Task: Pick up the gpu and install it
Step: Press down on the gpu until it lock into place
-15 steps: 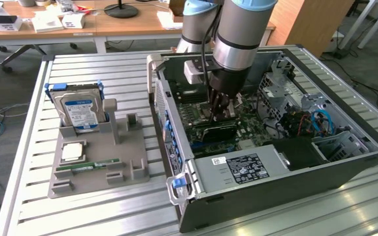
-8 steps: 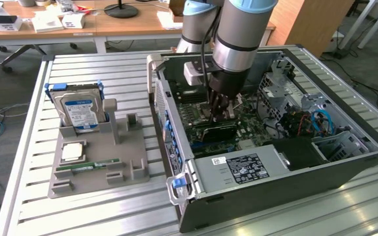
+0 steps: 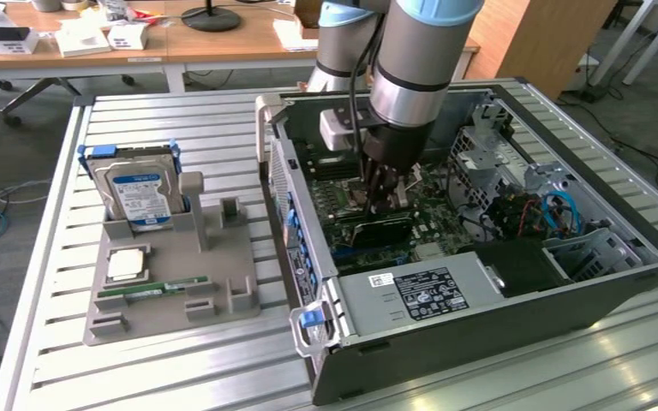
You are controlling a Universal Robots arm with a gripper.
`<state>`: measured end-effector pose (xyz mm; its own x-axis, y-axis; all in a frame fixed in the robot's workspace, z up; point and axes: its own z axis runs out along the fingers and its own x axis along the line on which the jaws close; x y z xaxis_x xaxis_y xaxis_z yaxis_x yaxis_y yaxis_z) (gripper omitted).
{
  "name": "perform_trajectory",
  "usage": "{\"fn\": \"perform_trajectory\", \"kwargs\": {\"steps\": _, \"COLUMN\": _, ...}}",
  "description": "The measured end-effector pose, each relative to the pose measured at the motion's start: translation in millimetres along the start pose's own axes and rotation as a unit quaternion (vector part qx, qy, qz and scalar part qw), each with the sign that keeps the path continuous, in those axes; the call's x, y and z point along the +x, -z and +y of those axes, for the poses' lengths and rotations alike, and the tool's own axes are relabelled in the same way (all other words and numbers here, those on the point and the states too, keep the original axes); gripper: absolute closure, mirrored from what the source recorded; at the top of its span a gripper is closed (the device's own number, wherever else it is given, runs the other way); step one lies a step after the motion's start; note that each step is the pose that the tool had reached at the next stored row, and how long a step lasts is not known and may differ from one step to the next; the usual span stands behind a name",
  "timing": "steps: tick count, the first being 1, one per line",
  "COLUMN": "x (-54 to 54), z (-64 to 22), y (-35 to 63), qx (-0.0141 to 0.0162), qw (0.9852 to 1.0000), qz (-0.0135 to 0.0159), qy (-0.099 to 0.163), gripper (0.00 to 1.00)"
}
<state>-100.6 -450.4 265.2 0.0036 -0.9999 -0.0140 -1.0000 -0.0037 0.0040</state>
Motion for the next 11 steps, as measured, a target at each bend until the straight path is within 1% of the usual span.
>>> {"fn": "perform_trajectory", "kwargs": {"steps": 11, "x": 0.1, "z": 0.0, "y": -1.2, "qx": -0.0001, "qw": 1.0000, "qz": 0.0002, "qy": 0.000, "gripper": 0.89}}
